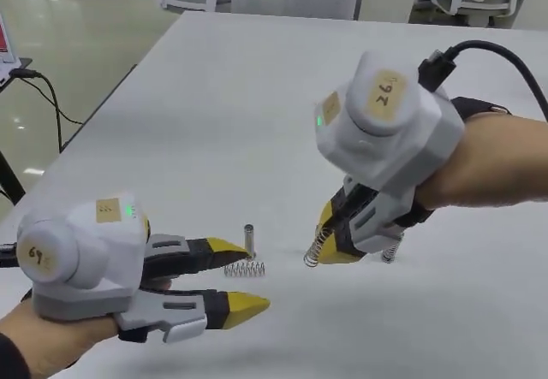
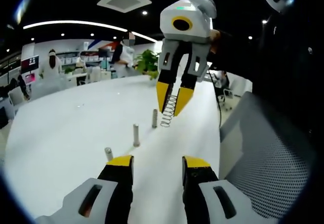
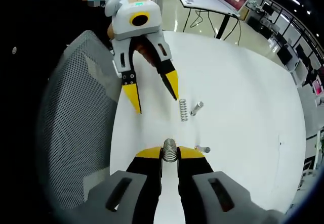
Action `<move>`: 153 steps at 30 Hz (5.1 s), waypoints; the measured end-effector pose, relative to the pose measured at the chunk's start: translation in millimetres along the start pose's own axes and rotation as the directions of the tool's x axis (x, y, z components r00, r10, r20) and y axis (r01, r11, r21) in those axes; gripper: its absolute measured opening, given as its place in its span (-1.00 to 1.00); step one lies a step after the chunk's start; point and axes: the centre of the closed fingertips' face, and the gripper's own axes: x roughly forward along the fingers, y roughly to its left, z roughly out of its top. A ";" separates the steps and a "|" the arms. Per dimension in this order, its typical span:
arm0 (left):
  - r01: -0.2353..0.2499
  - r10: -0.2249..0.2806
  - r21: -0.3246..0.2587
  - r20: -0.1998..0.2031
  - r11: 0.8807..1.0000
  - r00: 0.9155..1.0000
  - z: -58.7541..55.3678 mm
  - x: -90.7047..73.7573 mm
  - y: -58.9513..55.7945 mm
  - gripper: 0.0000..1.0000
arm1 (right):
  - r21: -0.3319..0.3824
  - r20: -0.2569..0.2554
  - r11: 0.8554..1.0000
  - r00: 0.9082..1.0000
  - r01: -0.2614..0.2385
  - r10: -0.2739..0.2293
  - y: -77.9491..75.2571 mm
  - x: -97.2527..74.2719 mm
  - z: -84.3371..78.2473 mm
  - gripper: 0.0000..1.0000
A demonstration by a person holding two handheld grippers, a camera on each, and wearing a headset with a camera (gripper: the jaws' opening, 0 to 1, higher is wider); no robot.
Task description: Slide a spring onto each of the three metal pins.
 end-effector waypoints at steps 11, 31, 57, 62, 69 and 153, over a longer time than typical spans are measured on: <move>-0.081 0.082 -0.055 0.004 0.995 0.997 -9.5 -16.6 11.3 -0.09 | 0.037 -0.019 0.998 0.999 0.041 -0.041 -23.2 -10.8 -11.6 -0.84; -0.107 0.109 -0.060 0.022 0.992 0.994 -9.8 -19.9 4.0 0.04 | 0.074 -0.067 0.994 0.995 0.082 -0.077 -55.2 10.0 -18.3 -0.84; -0.114 0.115 -0.066 0.018 0.991 0.993 -13.7 -22.2 6.1 0.00 | 0.086 -0.110 0.995 0.993 0.045 -0.035 -60.8 28.9 -24.9 -0.84; -0.118 0.119 -0.066 0.017 0.991 0.993 -13.7 -23.6 6.8 0.00 | 0.079 -0.129 0.996 0.991 0.047 -0.036 -62.1 33.4 -27.4 -0.84; -0.117 0.119 -0.065 0.016 0.991 0.993 -13.3 -23.5 7.1 -0.01 | 0.085 -0.150 0.996 0.988 0.035 -0.022 -61.1 46.5 -31.5 -0.84; -0.140 0.140 -0.068 -0.005 0.988 0.990 -19.0 -30.9 14.0 -0.05 | -0.016 -0.078 0.997 0.995 -0.071 0.070 -21.5 113.8 14.4 -0.85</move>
